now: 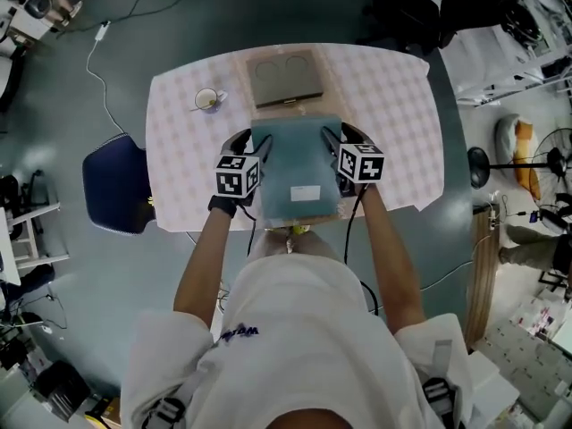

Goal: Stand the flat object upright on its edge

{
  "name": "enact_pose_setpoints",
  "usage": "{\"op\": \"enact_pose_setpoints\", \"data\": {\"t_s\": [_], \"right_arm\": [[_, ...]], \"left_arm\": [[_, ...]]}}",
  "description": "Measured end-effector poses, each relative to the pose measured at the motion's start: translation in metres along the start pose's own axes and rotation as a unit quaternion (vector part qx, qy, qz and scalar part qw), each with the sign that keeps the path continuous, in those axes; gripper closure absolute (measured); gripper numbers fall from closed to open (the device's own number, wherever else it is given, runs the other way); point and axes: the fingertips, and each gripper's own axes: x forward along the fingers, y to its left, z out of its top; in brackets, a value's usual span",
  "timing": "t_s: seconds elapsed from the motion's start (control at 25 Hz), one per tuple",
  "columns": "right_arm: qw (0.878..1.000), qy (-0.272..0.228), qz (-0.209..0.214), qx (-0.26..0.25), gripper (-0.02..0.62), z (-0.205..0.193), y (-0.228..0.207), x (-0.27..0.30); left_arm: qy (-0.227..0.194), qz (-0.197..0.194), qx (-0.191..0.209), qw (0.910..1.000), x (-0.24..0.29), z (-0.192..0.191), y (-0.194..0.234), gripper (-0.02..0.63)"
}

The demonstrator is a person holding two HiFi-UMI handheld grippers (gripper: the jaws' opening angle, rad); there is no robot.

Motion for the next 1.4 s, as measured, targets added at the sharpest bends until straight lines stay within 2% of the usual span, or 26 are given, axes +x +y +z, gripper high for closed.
{"op": "enact_pose_setpoints", "data": {"t_s": [0.28,1.4], "right_arm": [[0.999,-0.030,0.004,-0.021,0.362,0.023,0.016,-0.018],[0.995,-0.094,0.009,-0.042,0.346,0.086,0.028,-0.042]], "left_arm": [[-0.013,-0.002,0.006,0.9999,-0.011,0.018,0.005,0.393],[-0.079,-0.017,0.038,0.9960,-0.045,0.085,-0.011,0.393]]}}
